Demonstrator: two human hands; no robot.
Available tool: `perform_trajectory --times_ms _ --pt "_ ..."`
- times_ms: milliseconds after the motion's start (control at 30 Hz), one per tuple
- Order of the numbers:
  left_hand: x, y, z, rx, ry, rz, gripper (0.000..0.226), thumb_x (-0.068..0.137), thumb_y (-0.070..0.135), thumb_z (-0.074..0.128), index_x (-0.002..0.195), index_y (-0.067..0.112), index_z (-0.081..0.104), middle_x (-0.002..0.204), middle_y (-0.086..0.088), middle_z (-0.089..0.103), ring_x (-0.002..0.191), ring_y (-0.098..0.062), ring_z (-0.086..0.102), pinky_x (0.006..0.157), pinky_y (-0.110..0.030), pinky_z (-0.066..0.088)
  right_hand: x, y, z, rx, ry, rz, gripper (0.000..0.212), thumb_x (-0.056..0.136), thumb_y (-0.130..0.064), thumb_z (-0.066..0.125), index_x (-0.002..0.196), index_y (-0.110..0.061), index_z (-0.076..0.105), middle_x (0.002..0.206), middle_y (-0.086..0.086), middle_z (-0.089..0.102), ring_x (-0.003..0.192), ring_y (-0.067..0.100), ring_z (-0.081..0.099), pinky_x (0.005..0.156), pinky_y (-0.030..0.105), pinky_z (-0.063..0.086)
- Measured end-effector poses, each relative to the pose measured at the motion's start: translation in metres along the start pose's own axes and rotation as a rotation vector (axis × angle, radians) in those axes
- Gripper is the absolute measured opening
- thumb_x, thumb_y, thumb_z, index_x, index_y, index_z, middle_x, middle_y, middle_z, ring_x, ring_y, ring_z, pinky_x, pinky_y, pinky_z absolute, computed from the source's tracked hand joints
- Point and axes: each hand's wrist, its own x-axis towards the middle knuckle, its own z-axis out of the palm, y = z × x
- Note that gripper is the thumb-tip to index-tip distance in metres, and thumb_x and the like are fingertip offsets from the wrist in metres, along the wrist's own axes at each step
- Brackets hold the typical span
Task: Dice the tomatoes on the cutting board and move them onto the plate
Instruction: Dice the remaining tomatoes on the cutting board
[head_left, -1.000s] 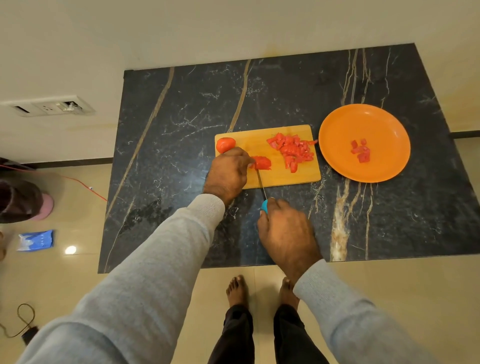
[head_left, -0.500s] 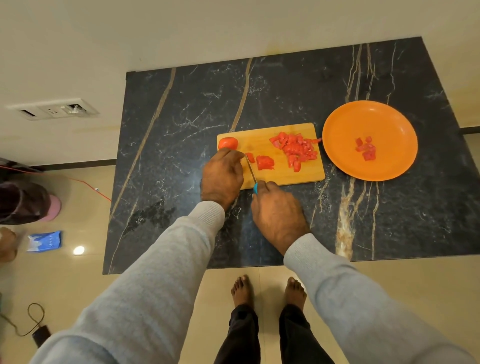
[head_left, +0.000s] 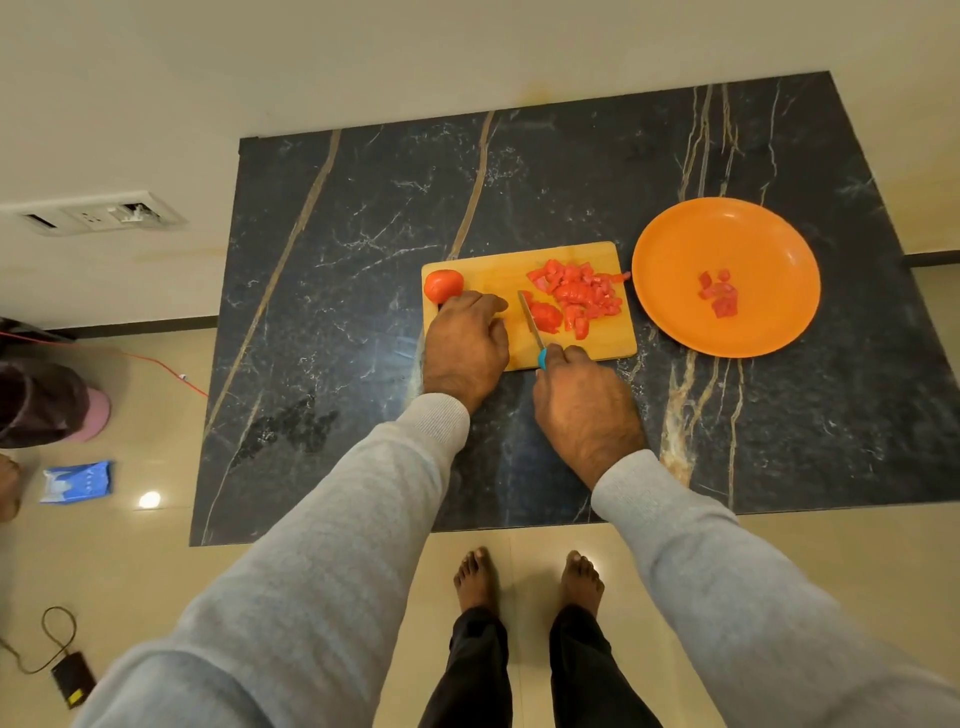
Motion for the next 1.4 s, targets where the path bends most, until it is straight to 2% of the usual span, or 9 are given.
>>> perform_trajectory --times_ms 267,433,533,733,867,1067,1133,1267,1400 --pt "0.015 0.02 0.015 0.007 -0.107 0.059 0.027 0.092 0.015 0.066 0.116 0.01 0.077 0.113 -0.009 0.076 0.107 -0.03 0.066 0.101 -0.038 0.049 0.004 0.027 0.0 -0.031 0.039 0.033 0.032 0.093 -0.022 0.062 0.119 -0.003 0.066 0.094 0.014 0.066 0.065 0.036 0.065 0.052 0.036 0.05" --pt "0.017 0.022 0.016 -0.009 -0.115 0.083 0.027 0.094 0.015 0.063 0.117 0.011 0.077 0.114 -0.008 0.076 0.108 -0.028 0.067 0.103 -0.038 0.05 0.003 0.027 -0.001 -0.005 0.038 0.018 0.037 0.097 -0.027 0.056 0.124 -0.004 0.063 0.1 0.014 0.067 0.072 0.036 0.066 0.058 0.039 0.054" --pt "0.012 0.013 0.008 0.017 -0.045 0.074 0.026 0.097 0.016 0.06 0.117 0.011 0.077 0.117 -0.008 0.074 0.111 -0.027 0.064 0.105 -0.039 0.049 0.003 0.018 -0.005 0.04 0.053 0.003 0.036 0.097 -0.028 0.056 0.123 -0.005 0.064 0.101 0.013 0.067 0.073 0.035 0.067 0.059 0.037 0.052" --pt "0.011 -0.028 -0.029 0.205 0.187 0.005 0.024 0.092 0.026 0.061 0.112 0.018 0.073 0.118 -0.005 0.065 0.109 -0.029 0.054 0.089 -0.042 0.048 0.013 -0.014 -0.012 0.14 0.079 -0.071 0.037 0.1 -0.029 0.052 0.127 -0.006 0.062 0.104 0.012 0.066 0.08 0.033 0.067 0.063 0.036 0.051" --pt "0.022 -0.04 -0.044 0.194 0.061 -0.086 0.038 0.091 0.035 0.067 0.127 0.021 0.064 0.132 -0.004 0.06 0.12 -0.027 0.052 0.102 -0.044 0.05 0.026 -0.035 -0.012 0.181 0.074 -0.076 0.036 0.1 -0.033 0.051 0.123 -0.008 0.063 0.104 0.011 0.066 0.083 0.033 0.065 0.065 0.038 0.05" --pt "0.038 -0.04 -0.05 0.101 -0.164 -0.154 0.052 0.093 0.028 0.075 0.141 0.022 0.057 0.142 -0.004 0.059 0.132 -0.027 0.052 0.11 -0.045 0.048 0.036 -0.037 -0.008 0.179 0.102 -0.047 0.033 0.099 -0.036 0.051 0.114 -0.01 0.065 0.097 0.01 0.065 0.08 0.031 0.064 0.062 0.035 0.047" --pt "0.039 -0.039 -0.051 0.073 -0.146 -0.173 0.052 0.092 0.03 0.078 0.138 0.026 0.055 0.139 -0.002 0.061 0.125 -0.025 0.058 0.104 -0.045 0.053 0.036 -0.032 -0.008 0.184 0.114 -0.027 0.034 0.099 -0.037 0.05 0.114 -0.011 0.065 0.096 0.009 0.065 0.081 0.029 0.063 0.063 0.035 0.048" --pt "0.037 -0.034 -0.052 -0.098 -0.14 -0.144 0.047 0.08 0.026 0.086 0.114 0.032 0.053 0.112 0.003 0.065 0.086 -0.018 0.069 0.074 -0.04 0.065 0.031 -0.016 -0.012 0.23 0.187 0.021 0.033 0.098 -0.04 0.051 0.113 -0.015 0.066 0.091 0.006 0.065 0.079 0.025 0.061 0.061 0.031 0.045" --pt "0.039 -0.027 -0.047 -0.189 -0.345 -0.052 0.047 0.074 0.018 0.093 0.116 0.03 0.074 0.112 0.006 0.066 0.088 -0.011 0.064 0.082 -0.029 0.057 0.021 0.004 -0.012 0.267 0.218 0.077 0.035 0.097 -0.04 0.054 0.113 -0.013 0.069 0.093 0.007 0.069 0.08 0.026 0.063 0.064 0.031 0.047"
